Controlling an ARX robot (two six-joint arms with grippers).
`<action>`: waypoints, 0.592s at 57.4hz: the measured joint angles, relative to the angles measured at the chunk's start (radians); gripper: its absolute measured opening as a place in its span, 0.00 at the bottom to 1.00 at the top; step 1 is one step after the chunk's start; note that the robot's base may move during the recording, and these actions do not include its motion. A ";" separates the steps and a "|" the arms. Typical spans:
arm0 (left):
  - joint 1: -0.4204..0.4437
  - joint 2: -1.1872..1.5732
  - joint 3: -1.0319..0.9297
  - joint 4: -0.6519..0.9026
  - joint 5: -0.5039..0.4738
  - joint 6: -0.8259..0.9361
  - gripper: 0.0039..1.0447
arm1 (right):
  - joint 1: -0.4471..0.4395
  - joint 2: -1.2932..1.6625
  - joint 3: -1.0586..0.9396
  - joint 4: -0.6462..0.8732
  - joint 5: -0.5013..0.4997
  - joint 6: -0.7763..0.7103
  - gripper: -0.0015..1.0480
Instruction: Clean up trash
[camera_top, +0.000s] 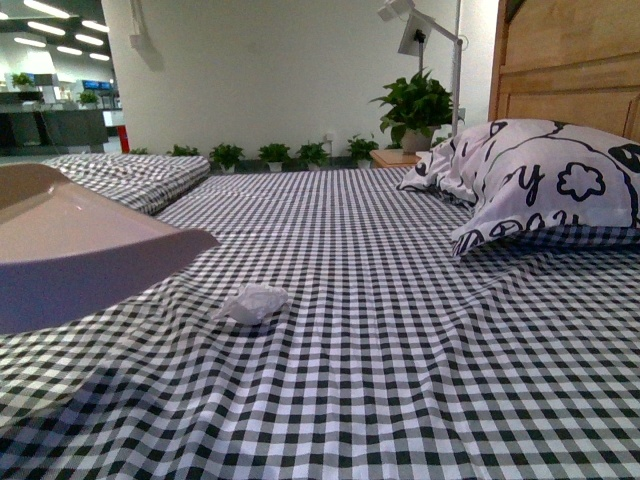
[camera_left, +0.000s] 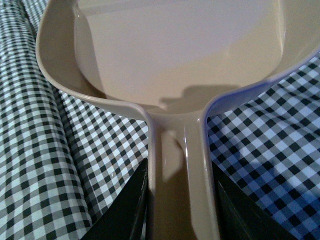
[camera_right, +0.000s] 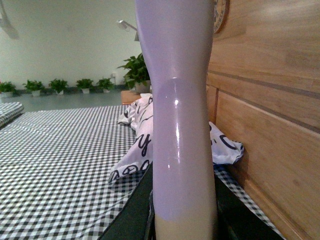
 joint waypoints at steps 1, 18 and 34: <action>-0.001 0.014 0.004 -0.009 -0.001 0.016 0.27 | 0.000 0.000 0.000 0.000 0.000 0.000 0.19; 0.004 0.194 0.049 -0.063 0.000 0.175 0.27 | 0.000 0.000 0.000 0.000 0.000 0.000 0.19; 0.008 0.297 0.084 -0.052 -0.007 0.225 0.27 | 0.000 0.000 0.000 0.000 0.000 0.000 0.19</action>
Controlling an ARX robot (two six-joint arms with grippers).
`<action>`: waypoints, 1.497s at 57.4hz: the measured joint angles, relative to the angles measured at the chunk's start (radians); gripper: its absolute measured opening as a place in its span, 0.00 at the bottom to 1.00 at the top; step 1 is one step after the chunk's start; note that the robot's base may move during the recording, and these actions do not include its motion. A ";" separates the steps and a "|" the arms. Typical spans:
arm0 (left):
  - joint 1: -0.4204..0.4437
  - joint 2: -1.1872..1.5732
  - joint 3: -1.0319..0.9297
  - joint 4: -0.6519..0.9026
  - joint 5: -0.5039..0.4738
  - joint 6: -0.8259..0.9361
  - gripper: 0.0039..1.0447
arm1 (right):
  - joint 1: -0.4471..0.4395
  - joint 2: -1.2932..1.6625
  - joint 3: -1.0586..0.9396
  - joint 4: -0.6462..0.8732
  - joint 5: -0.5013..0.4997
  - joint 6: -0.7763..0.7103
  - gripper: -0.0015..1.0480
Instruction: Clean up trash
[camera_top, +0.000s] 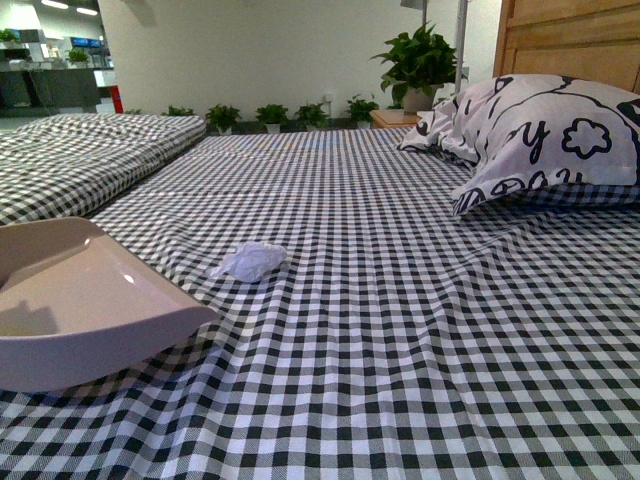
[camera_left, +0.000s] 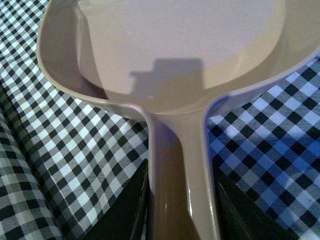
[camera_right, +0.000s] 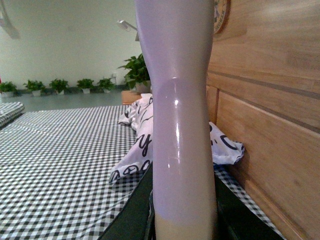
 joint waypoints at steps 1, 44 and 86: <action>-0.002 0.006 0.004 0.004 0.000 0.001 0.27 | 0.000 0.000 0.000 0.000 0.000 0.000 0.19; -0.098 0.178 0.131 0.019 -0.031 0.026 0.27 | 0.000 0.000 0.000 0.000 0.000 0.000 0.19; -0.128 0.233 0.151 0.006 -0.068 0.044 0.27 | 0.005 0.067 0.101 -0.276 -0.037 -0.028 0.19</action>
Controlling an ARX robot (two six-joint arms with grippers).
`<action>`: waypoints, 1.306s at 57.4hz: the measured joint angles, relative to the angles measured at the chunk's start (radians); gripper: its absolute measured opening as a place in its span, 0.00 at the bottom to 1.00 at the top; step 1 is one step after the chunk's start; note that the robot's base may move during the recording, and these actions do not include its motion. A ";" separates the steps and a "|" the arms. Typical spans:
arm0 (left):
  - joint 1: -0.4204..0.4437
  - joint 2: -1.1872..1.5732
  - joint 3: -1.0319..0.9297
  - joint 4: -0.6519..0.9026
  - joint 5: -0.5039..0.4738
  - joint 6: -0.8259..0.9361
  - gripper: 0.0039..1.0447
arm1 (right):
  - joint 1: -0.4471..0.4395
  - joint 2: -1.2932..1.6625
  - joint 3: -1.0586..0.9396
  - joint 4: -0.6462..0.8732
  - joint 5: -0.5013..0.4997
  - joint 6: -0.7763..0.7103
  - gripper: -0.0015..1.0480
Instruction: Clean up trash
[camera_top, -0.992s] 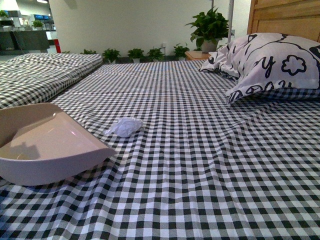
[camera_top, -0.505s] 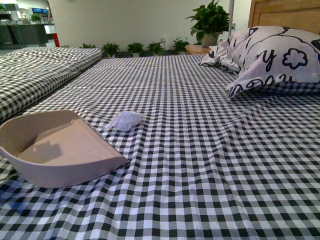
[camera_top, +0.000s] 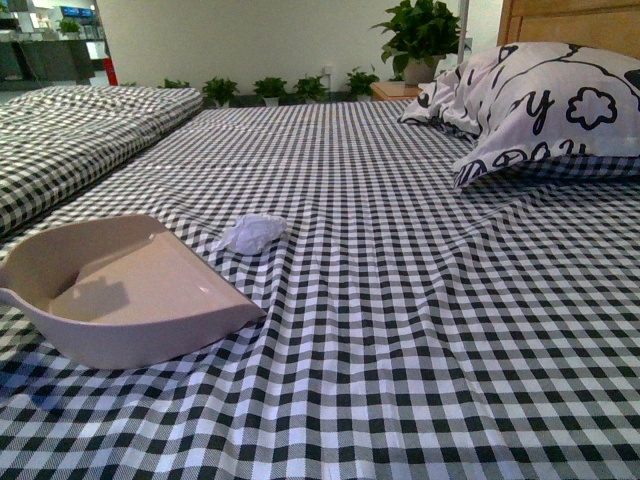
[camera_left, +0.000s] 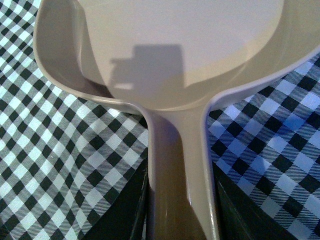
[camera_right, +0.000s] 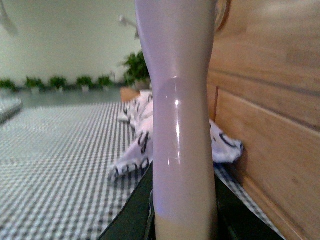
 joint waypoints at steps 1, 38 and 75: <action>0.000 0.000 0.000 0.000 0.000 0.000 0.27 | 0.003 0.024 0.022 -0.043 -0.018 -0.008 0.19; -0.002 0.000 0.000 0.000 0.000 0.000 0.27 | 0.214 1.218 0.628 0.011 -0.100 -0.118 0.19; -0.002 0.000 0.000 0.000 0.000 0.001 0.27 | 0.298 1.580 1.030 -0.236 0.091 -0.154 0.19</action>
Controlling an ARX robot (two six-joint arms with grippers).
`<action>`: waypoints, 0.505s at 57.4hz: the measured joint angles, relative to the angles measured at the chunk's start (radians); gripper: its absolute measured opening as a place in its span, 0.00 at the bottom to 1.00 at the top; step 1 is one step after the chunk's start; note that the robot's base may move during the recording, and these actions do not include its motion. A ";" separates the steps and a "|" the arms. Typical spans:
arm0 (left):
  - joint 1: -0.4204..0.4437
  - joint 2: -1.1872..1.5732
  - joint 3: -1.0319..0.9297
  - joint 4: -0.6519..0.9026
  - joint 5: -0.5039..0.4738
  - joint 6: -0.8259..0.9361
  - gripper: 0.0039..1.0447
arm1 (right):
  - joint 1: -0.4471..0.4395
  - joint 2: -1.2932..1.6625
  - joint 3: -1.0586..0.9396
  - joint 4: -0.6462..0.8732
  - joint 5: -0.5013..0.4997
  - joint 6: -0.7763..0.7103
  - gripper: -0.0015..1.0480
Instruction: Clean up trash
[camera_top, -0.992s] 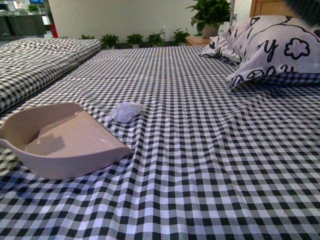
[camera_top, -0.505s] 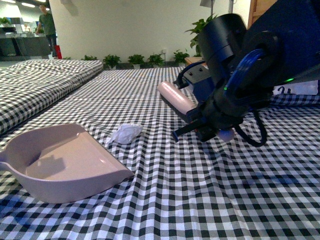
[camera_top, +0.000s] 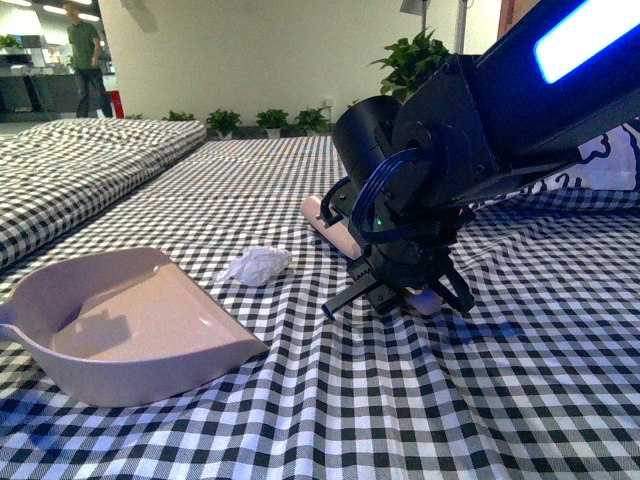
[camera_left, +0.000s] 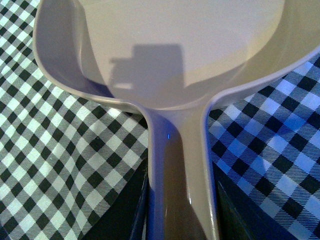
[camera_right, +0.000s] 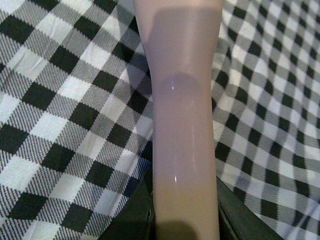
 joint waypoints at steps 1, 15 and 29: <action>0.000 0.000 0.000 0.000 0.000 0.000 0.27 | 0.002 0.002 0.007 -0.011 -0.008 0.001 0.19; 0.000 0.000 0.000 0.000 0.000 0.001 0.27 | 0.013 -0.042 0.043 -0.242 -0.358 0.040 0.19; -0.001 0.000 0.000 0.000 0.000 0.002 0.27 | 0.061 -0.241 -0.085 -0.272 -0.892 0.026 0.18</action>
